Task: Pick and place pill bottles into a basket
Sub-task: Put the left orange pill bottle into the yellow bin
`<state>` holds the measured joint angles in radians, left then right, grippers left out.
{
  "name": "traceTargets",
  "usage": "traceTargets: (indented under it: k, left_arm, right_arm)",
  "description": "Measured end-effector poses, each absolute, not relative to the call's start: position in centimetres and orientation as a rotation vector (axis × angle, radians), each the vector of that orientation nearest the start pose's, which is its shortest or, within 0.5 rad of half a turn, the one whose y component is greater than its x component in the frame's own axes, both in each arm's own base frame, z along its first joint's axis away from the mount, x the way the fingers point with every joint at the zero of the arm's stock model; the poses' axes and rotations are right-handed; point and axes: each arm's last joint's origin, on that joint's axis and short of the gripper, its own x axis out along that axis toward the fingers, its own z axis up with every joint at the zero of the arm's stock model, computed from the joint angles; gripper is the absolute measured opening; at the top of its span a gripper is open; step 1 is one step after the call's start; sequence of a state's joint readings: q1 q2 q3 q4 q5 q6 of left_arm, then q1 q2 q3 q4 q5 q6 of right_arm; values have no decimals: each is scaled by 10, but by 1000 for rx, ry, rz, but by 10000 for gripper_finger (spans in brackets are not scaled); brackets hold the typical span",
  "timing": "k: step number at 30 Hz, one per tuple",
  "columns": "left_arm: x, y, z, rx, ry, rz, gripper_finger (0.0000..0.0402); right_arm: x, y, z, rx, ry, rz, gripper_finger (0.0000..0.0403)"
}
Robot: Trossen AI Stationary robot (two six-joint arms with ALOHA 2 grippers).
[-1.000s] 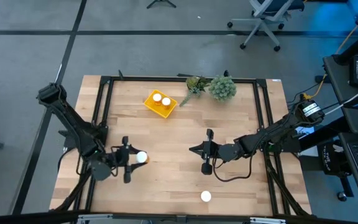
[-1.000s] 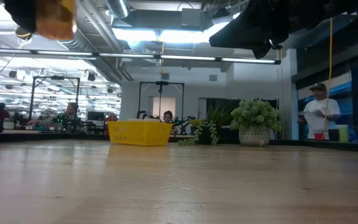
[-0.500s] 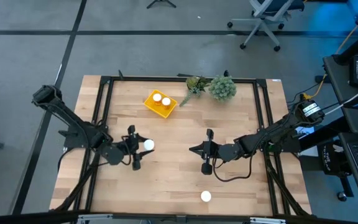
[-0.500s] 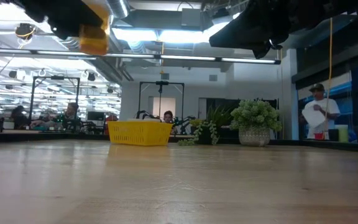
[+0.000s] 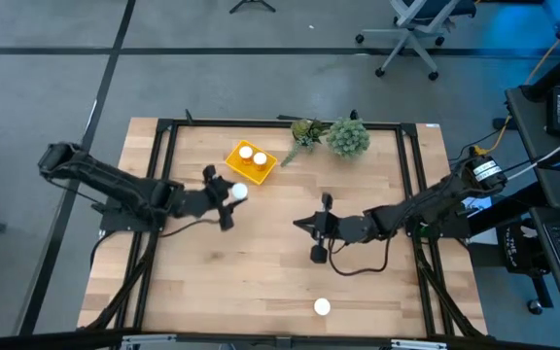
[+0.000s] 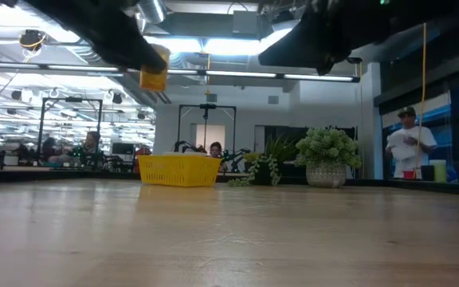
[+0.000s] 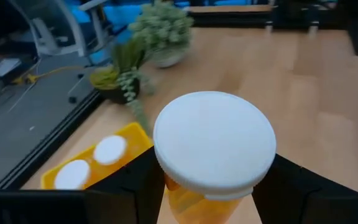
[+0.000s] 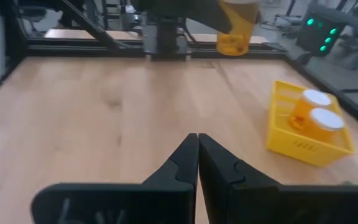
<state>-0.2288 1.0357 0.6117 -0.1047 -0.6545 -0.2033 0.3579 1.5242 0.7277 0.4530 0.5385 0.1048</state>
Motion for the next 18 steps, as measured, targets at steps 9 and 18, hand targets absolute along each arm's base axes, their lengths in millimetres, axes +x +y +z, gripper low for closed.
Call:
traceTargets:
  k: [9,18]
  left_arm:
    - [214,19,241,4,441,607,200]
    - [210,49,227,-10,333,638,194]
  right_arm:
    - [303,63,203,-60,308,-295,16]
    - [309,34,202,-57,323,-308,16]
